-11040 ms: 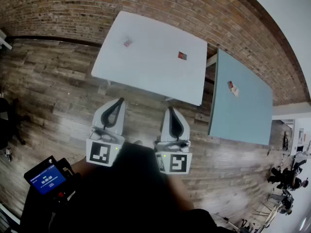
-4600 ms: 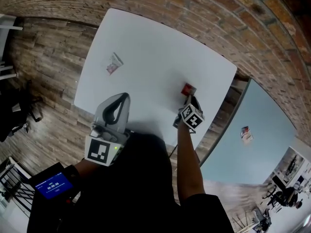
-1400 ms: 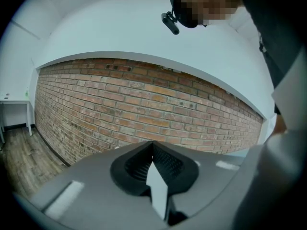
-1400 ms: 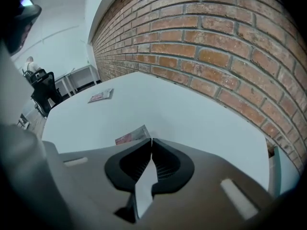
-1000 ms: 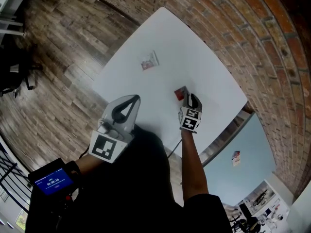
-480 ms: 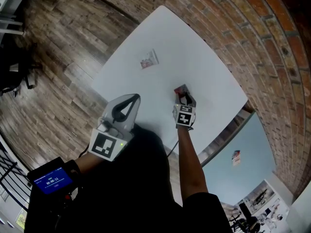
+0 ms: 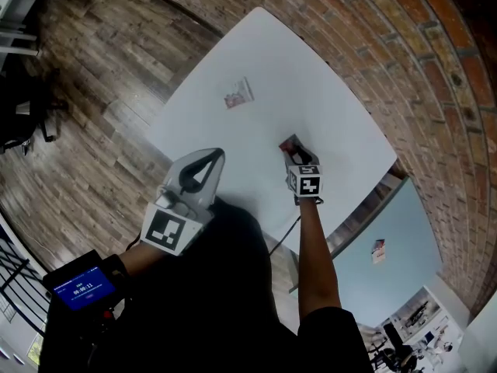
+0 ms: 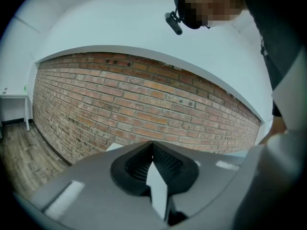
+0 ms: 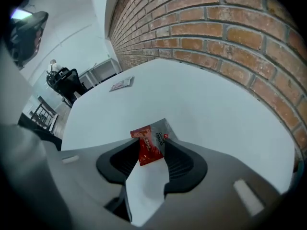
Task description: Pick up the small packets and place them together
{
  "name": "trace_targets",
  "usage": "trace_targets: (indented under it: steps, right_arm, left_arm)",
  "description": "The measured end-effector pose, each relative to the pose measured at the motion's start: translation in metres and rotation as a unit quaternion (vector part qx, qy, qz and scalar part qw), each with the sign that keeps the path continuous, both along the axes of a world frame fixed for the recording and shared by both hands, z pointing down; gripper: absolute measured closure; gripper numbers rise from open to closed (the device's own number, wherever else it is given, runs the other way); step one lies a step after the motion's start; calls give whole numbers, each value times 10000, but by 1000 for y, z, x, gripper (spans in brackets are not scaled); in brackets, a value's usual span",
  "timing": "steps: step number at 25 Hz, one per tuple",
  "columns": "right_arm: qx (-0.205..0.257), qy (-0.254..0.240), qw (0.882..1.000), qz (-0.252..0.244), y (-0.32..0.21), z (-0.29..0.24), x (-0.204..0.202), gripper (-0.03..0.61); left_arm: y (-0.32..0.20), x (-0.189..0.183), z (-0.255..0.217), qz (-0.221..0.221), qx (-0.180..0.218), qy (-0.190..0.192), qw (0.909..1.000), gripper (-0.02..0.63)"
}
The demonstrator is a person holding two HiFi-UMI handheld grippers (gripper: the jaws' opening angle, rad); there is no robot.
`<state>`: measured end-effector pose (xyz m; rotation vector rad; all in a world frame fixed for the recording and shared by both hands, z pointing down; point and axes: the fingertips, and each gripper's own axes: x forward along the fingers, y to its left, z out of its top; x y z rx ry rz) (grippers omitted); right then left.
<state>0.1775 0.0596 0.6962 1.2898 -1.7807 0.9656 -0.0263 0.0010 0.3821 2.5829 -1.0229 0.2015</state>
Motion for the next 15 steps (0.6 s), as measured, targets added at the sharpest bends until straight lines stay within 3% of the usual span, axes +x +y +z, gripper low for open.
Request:
trace_targets:
  steps: [6, 15]
  right_arm:
    - [-52, 145, 9991, -403, 3, -1, 2, 411]
    - [169, 272, 9994, -160, -1, -7, -2, 403]
  left_arm:
    - [4, 1, 0, 27, 30, -50, 10000, 614]
    - [6, 1, 1, -48, 9, -67, 10000, 614]
